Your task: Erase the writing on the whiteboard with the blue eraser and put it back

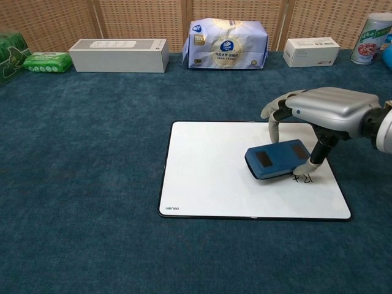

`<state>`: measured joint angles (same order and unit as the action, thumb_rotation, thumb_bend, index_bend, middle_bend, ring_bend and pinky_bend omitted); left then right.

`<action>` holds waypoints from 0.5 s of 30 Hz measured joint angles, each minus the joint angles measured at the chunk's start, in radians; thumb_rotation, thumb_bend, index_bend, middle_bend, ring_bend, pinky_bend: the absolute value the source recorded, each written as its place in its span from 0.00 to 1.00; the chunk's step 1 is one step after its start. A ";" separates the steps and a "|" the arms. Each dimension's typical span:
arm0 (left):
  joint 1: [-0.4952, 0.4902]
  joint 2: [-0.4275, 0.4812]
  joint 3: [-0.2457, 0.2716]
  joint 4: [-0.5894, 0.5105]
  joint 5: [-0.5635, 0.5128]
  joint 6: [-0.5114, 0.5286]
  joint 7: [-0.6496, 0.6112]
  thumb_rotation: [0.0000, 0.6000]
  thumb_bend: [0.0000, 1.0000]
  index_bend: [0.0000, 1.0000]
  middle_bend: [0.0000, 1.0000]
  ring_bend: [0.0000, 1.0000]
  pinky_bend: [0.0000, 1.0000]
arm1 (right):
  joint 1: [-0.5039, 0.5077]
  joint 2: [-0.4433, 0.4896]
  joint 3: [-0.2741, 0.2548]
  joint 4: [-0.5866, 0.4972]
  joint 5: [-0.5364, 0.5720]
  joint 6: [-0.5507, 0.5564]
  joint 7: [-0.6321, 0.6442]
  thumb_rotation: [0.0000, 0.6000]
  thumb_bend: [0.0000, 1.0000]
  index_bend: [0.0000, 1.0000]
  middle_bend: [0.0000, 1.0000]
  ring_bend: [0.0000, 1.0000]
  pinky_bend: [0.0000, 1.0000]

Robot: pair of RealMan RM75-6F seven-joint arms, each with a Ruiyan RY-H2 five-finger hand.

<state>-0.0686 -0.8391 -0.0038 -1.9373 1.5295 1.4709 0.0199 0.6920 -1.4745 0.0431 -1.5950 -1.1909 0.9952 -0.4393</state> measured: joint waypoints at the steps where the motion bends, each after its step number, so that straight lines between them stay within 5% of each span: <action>1: 0.001 0.000 0.001 0.000 0.000 0.000 0.001 1.00 0.36 0.34 0.31 0.25 0.20 | -0.003 -0.005 -0.006 0.019 -0.012 -0.005 0.014 1.00 0.16 0.85 0.16 0.00 0.00; 15: -0.008 -0.002 -0.002 -0.012 0.013 -0.005 0.011 1.00 0.36 0.34 0.31 0.25 0.20 | -0.054 0.009 -0.049 0.032 -0.049 -0.001 0.042 1.00 0.16 0.85 0.16 0.00 0.00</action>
<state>-0.0763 -0.8407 -0.0062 -1.9491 1.5422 1.4664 0.0314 0.6375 -1.4652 -0.0058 -1.5634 -1.2396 0.9945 -0.3974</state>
